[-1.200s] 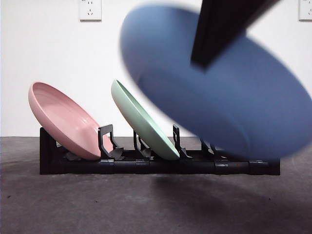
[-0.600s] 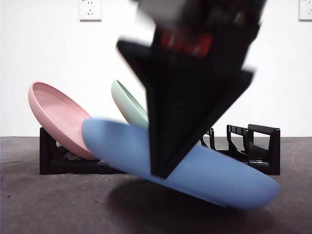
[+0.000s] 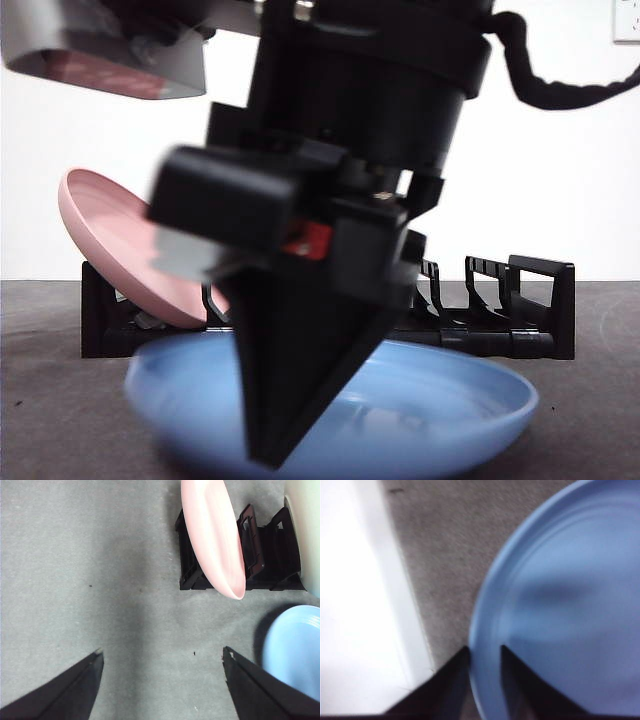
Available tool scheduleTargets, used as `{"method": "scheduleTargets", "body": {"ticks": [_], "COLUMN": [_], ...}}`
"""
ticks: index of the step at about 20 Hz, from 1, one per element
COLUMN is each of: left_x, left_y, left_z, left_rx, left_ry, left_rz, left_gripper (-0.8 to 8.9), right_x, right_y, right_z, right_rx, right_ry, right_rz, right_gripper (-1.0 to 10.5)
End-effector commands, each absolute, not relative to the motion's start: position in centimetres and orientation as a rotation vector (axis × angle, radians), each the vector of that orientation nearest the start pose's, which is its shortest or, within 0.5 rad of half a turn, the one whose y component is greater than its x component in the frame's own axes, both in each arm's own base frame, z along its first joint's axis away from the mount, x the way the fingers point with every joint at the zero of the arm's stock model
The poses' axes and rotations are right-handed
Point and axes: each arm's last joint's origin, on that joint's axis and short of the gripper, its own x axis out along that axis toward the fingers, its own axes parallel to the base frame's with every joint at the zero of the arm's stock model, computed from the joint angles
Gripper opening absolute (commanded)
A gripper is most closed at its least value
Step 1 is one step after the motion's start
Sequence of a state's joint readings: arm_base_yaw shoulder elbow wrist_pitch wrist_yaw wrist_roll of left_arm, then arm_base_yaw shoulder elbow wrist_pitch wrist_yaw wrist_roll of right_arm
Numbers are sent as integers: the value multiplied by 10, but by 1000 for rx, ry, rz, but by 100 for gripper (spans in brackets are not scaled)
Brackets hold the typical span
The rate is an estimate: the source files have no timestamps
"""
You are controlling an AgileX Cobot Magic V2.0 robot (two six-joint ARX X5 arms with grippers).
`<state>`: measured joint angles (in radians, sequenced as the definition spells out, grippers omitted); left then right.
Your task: Place the plate
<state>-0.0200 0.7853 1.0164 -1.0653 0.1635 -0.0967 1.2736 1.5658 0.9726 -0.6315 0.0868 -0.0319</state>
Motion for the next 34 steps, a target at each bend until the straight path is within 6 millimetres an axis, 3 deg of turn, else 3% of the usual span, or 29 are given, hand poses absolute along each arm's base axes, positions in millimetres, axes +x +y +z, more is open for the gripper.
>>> {"method": "scheduleTargets", "body": {"ticks": [1, 3, 7, 10, 15, 20, 26, 31, 32, 34], "left_x": [123, 123, 126, 134, 172, 233, 295, 317, 318, 318], "left_y": [-7, -7, -9, -12, -22, -36, -46, -49, -49, -49], "left_z": [340, 340, 339, 338, 350, 360, 331, 310, 308, 308], "left_rx": [-146, -145, -167, -210, -232, -216, -174, -169, -167, -151], "left_ry": [815, 814, 823, 842, 862, 931, 1032, 1060, 1062, 1057], "left_rz": [-142, -142, -165, -162, -203, -220, -159, -155, -155, -165], "left_gripper": [376, 377, 377, 377, 376, 374, 373, 369, 345, 197], "right_x": [83, 84, 92, 107, 119, 120, 117, 116, 116, 116], "right_y": [284, 292, 295, 271, 221, 190, 181, 179, 179, 178], "right_z": [194, 209, 268, 312, 353, 372, 376, 374, 374, 374], "right_rx": [-745, -622, -441, -297, -189, -151, -140, -156, -158, -163], "right_ry": [1025, 1066, 940, 916, 924, 834, 824, 849, 850, 843], "right_rz": [1071, 1100, 1147, 1070, 907, 790, 770, 761, 760, 742], "right_gripper": [219, 219, 219, 219, 219, 218, 218, 218, 218, 218]}}
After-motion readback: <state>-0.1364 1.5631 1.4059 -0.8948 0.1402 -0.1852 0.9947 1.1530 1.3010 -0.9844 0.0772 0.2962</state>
